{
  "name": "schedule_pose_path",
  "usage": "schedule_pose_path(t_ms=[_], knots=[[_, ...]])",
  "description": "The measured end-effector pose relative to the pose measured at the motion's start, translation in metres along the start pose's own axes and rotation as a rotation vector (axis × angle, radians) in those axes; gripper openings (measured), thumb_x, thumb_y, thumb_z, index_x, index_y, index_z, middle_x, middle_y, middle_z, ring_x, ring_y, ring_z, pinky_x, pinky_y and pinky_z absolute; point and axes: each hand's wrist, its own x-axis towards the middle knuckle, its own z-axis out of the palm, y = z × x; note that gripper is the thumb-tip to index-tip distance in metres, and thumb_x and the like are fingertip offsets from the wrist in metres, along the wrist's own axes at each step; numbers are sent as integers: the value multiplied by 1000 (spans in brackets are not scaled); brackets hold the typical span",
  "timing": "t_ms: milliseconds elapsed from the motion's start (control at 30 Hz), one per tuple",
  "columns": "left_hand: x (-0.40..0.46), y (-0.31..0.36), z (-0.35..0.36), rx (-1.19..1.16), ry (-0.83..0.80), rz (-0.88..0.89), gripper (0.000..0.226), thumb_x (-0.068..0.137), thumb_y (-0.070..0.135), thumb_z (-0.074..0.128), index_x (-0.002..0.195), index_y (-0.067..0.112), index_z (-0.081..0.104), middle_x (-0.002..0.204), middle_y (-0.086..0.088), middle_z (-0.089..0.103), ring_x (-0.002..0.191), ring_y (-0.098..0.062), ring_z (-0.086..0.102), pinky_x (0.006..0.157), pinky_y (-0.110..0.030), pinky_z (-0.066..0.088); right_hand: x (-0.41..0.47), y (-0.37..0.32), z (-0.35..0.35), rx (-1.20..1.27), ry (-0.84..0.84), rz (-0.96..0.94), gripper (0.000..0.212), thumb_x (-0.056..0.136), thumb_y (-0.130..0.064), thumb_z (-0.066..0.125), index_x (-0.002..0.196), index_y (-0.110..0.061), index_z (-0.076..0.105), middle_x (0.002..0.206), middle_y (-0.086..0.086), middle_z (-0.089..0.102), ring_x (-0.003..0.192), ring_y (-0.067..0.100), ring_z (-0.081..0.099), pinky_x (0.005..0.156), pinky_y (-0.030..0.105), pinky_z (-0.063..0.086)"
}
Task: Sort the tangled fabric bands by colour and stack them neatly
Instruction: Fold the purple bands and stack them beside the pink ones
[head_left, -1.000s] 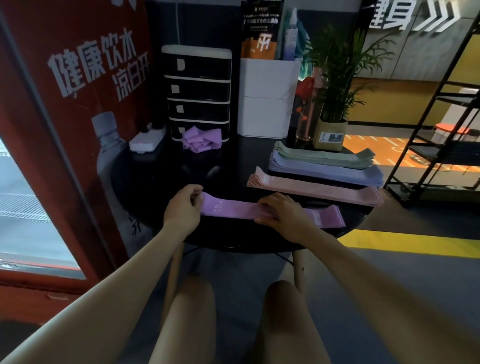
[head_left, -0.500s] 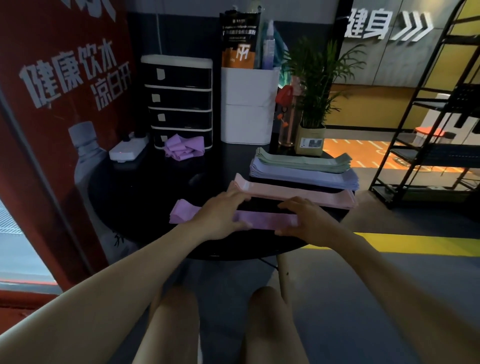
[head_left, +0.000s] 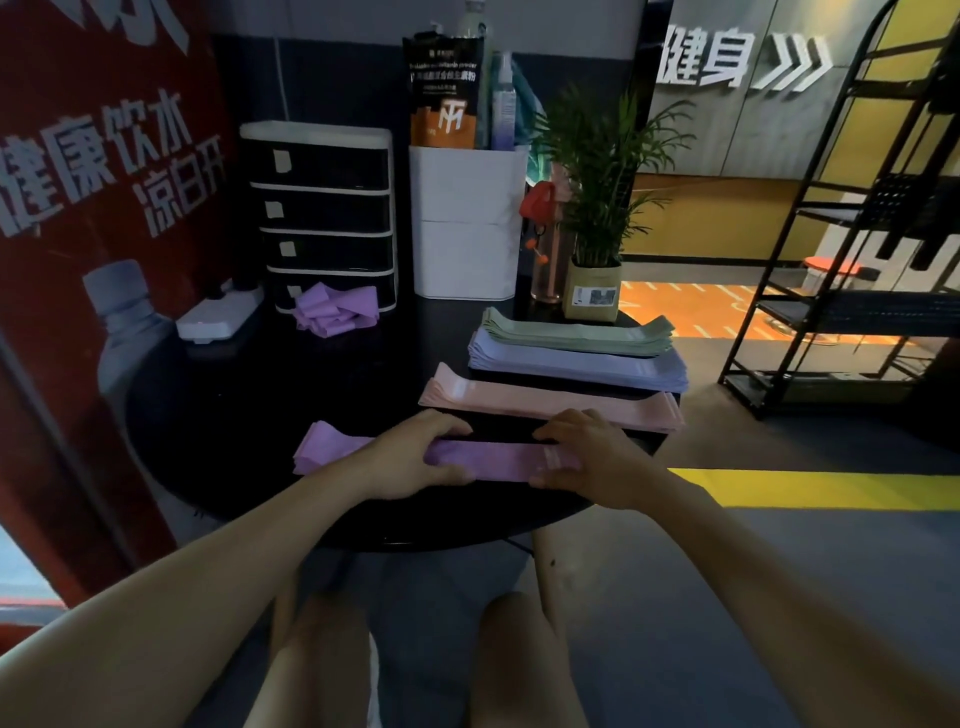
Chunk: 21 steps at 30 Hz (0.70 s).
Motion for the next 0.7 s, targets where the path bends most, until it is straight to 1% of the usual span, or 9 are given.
schedule_pose_path(t_ms=[67,100,167,267,367,500,567,633,700], knots=[[-2,-1,-2,-87,117,9,35,90,25,60,124,17,57,114,10,48,109,-3,48,87,-5,34,1,-7,-2,-35,51,-38,52,85,-46,61,132,-26,50,134,-3,45,124,18,37,102,32,28],[-4,-2,-3,-114,177,17,26,92,19,58,117,16,61,109,9,50,104,-4,50,84,-6,36,2,-12,-2,-47,73,-67,46,87,-42,59,131,-27,51,133,-3,46,123,18,38,100,33,29],[-10,-7,-7,-94,240,40,17,91,12,58,105,17,67,100,8,53,97,-6,53,84,-13,39,4,-23,0,-48,93,-121,38,90,-34,57,127,-28,55,129,-1,48,118,20,40,96,34,33],[-21,-17,-8,-34,216,65,14,87,12,63,96,22,68,100,6,56,97,-7,55,89,-20,43,10,-43,9,31,100,-184,33,90,-25,56,123,-24,60,122,3,52,110,23,44,95,37,36],[-29,-28,-4,-23,189,70,18,84,11,67,94,26,66,100,6,55,97,-9,56,91,-24,43,12,-57,20,79,76,-214,30,91,-24,57,120,-22,63,121,4,51,113,22,45,97,36,37],[-35,-34,-5,-87,157,69,31,85,9,65,93,38,59,102,11,53,100,-3,54,91,-12,39,8,-57,23,117,61,-180,29,91,-21,57,119,-22,64,119,5,52,111,22,48,97,28,37],[-36,-36,-7,-103,133,61,35,86,10,65,91,44,57,103,13,52,101,0,52,91,-10,37,8,-56,21,119,56,-185,28,91,-19,57,118,-20,65,119,6,53,111,22,50,95,20,33],[-36,-35,-11,-95,86,40,32,87,13,64,91,44,58,104,14,52,102,-1,53,93,-13,38,10,-59,14,97,24,-197,27,91,-18,57,117,-17,65,117,6,55,110,17,49,90,11,28],[-34,-32,-18,-86,80,20,22,88,16,63,91,38,63,103,13,54,100,-2,55,91,-13,40,17,-63,6,105,-6,-205,26,90,-15,58,114,-14,67,115,5,59,107,16,52,89,11,32]])
